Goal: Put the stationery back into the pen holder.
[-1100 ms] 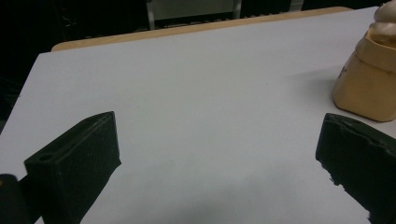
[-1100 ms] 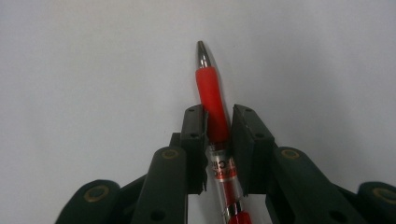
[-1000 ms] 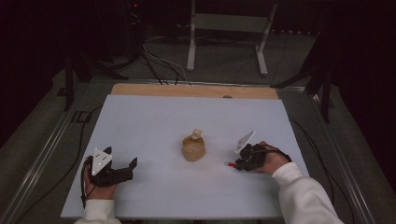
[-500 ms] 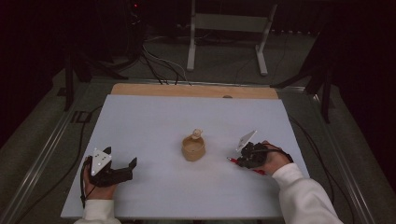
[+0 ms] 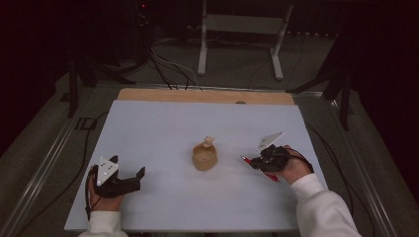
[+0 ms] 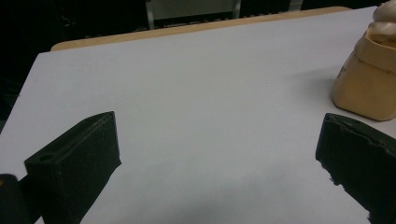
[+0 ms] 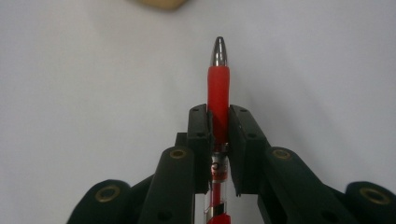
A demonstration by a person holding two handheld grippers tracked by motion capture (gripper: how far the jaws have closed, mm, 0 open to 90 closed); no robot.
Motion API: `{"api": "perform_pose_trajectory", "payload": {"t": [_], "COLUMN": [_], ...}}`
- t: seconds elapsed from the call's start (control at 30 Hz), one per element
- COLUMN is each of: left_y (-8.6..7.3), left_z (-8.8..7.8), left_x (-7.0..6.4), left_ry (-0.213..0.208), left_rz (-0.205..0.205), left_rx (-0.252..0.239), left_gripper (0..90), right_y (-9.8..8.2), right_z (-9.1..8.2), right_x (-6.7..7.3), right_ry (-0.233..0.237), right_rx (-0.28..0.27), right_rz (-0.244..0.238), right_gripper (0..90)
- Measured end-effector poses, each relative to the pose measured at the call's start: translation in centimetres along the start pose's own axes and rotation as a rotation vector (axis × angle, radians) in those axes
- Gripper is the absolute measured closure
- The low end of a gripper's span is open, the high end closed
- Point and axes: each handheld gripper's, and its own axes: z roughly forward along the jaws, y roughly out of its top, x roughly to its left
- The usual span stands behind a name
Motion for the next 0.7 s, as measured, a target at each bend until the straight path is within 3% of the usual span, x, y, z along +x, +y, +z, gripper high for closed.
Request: {"api": "perform_pose_trajectory", "payload": {"t": [0.37, 0.7], "left_y": [0.0, 0.0], "left_z": [0.0, 0.1], "left_x": [-0.1, 0.0], "left_ry": [0.002, 0.002], "left_rz": [0.005, 0.005], "left_rx": [0.003, 0.003], "left_gripper": [0.3, 0.3], "right_y": [0.7, 2.0], "right_z": [-2.0, -2.9], "right_x": [0.3, 1.0], "right_ry": [-0.057, -0.085], "right_rx": [-0.169, -0.259], "right_rz": [0.046, 0.049], "right_gripper": [80.7, 80.7]}}
